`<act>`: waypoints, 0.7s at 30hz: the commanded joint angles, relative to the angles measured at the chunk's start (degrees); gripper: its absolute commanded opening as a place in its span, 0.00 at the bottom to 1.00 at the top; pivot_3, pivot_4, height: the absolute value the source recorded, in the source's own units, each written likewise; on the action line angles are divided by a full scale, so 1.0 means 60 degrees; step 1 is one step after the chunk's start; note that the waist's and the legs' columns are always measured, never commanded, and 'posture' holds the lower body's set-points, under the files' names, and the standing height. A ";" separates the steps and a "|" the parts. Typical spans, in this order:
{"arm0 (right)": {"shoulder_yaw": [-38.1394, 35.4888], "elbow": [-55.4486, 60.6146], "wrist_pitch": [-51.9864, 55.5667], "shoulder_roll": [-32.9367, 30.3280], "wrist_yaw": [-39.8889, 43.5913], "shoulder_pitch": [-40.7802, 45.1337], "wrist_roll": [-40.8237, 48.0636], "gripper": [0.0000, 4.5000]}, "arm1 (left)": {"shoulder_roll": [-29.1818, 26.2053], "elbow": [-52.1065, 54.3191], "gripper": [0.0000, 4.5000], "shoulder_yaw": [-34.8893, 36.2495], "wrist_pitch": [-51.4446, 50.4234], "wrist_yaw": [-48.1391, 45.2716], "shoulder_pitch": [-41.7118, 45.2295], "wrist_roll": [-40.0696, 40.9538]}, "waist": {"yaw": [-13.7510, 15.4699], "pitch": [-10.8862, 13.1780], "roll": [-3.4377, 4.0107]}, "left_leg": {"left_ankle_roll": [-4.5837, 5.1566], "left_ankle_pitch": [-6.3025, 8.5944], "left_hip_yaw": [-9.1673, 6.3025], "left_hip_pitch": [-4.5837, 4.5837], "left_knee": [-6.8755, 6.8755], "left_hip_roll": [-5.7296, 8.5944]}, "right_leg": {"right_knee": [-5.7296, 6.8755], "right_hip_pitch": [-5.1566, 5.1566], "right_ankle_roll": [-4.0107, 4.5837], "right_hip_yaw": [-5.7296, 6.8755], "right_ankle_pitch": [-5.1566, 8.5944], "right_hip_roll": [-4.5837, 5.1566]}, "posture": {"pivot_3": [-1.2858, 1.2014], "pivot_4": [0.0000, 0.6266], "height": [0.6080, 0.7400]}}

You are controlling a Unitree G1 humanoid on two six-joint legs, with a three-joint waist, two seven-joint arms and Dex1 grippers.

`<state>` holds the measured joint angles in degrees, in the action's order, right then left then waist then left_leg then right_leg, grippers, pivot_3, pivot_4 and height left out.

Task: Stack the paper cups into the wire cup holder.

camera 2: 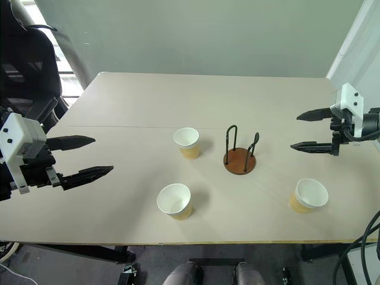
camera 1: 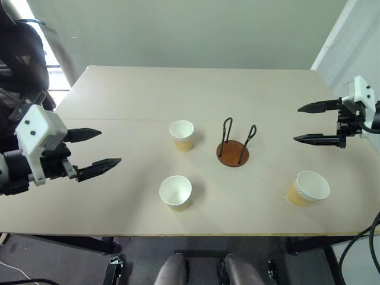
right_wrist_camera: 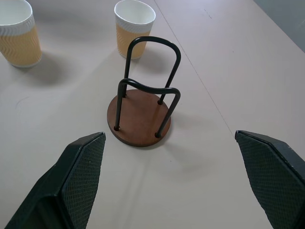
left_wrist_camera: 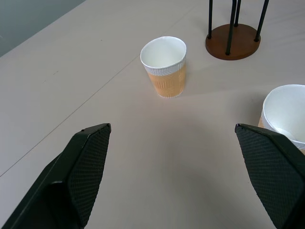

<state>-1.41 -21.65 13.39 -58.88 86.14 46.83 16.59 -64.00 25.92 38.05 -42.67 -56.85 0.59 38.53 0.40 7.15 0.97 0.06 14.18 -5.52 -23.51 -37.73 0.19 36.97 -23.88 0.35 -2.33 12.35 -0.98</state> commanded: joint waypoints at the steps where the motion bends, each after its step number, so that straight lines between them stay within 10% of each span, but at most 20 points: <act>1: -0.0225 0.0118 -0.0121 -0.0142 0.0016 0.0232 0.0044 1.00 | -0.0002 0.0182 0.99 0.0370 0.0007 0.0078 0.0025 0.0017 | 0.0000 0.0000 0.0000 | 0.0000 0.0000 0.0000 0.0000 0.0000 0.0000 | 0.0000 0.0000 0.0000 0.0000 0.0000 0.0000 | 0.52 0.24 1.00; 21: -0.1095 0.1493 0.0707 -0.0832 -0.0255 -0.0980 0.0613 1.00 | -0.0328 -0.0526 0.99 -0.0994 0.0398 -0.0391 0.1474 0.0059 | 0.0023 0.0000 0.0000 | -0.0005 0.0001 0.0000 0.0001 0.0000 0.0000 | 0.0001 0.0001 0.0001 0.0000 0.0000 0.0000 | 0.52 0.24 1.00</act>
<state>-4.84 -15.22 16.91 -62.34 85.41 41.12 18.58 -65.09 23.19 32.24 -41.33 -58.78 8.04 38.74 0.54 7.15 0.97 0.03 14.19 -5.52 -23.50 -37.73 0.19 36.98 -23.88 0.35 -2.33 12.35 -0.98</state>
